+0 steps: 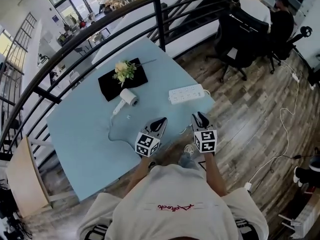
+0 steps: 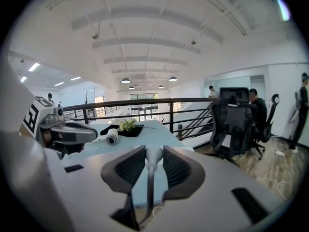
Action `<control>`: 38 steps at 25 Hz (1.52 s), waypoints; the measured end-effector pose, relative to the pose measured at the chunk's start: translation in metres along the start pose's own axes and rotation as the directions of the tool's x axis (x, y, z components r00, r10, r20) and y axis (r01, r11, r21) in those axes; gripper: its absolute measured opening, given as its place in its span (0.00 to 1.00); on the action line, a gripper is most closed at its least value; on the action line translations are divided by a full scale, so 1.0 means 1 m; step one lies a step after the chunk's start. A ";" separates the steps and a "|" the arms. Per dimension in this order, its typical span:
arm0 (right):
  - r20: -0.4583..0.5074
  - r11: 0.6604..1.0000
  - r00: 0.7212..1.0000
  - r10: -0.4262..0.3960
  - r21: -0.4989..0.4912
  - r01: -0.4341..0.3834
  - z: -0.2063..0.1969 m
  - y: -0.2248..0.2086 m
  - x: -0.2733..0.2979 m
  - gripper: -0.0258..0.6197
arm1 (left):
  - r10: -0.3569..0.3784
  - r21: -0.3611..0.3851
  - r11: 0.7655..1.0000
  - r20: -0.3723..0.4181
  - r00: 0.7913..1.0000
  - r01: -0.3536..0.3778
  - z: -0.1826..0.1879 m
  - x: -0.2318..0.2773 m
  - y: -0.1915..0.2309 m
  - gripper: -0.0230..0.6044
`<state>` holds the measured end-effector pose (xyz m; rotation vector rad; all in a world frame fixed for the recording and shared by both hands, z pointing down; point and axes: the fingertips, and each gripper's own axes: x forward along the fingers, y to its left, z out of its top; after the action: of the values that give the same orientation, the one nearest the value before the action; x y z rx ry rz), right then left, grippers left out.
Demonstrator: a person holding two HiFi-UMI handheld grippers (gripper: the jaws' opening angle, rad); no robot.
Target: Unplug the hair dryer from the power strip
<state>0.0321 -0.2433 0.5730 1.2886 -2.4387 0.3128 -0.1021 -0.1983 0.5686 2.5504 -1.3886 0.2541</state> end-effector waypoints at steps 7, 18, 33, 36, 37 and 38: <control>0.019 0.998 0.998 -0.061 0.002 0.061 -0.013 0.051 -0.056 0.23 | -0.050 0.024 0.999 0.021 0.999 0.049 -0.014 -0.062 -0.026 0.05; 0.019 0.995 0.995 -0.100 0.027 0.099 -0.047 0.091 -0.127 0.23 | -0.109 0.067 0.992 0.032 0.994 0.107 -0.029 -0.111 -0.070 0.05; 0.081 0.999 0.996 -0.048 0.020 0.047 -0.052 0.082 -0.192 0.23 | -0.081 0.113 0.991 0.029 0.996 0.078 -0.019 -0.125 -0.138 0.05; 0.087 0.999 0.996 -0.036 0.022 0.034 -0.060 0.079 -0.211 0.23 | -0.066 0.121 0.991 0.028 0.997 0.062 -0.019 -0.131 -0.159 0.05; 0.089 0.999 0.995 -0.033 0.023 0.031 -0.063 0.079 -0.217 0.23 | -0.062 0.122 0.991 0.029 0.998 0.058 -0.020 -0.134 -0.166 0.05; 0.094 0.999 0.995 -0.031 0.024 0.029 -0.065 0.079 -0.224 0.23 | -0.059 0.124 0.991 0.030 0.998 0.055 -0.021 -0.137 -0.173 0.05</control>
<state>0.0965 -0.0084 0.5369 1.3778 -2.4975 0.2775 -0.0311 0.0082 0.5333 2.7015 -1.3480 0.2975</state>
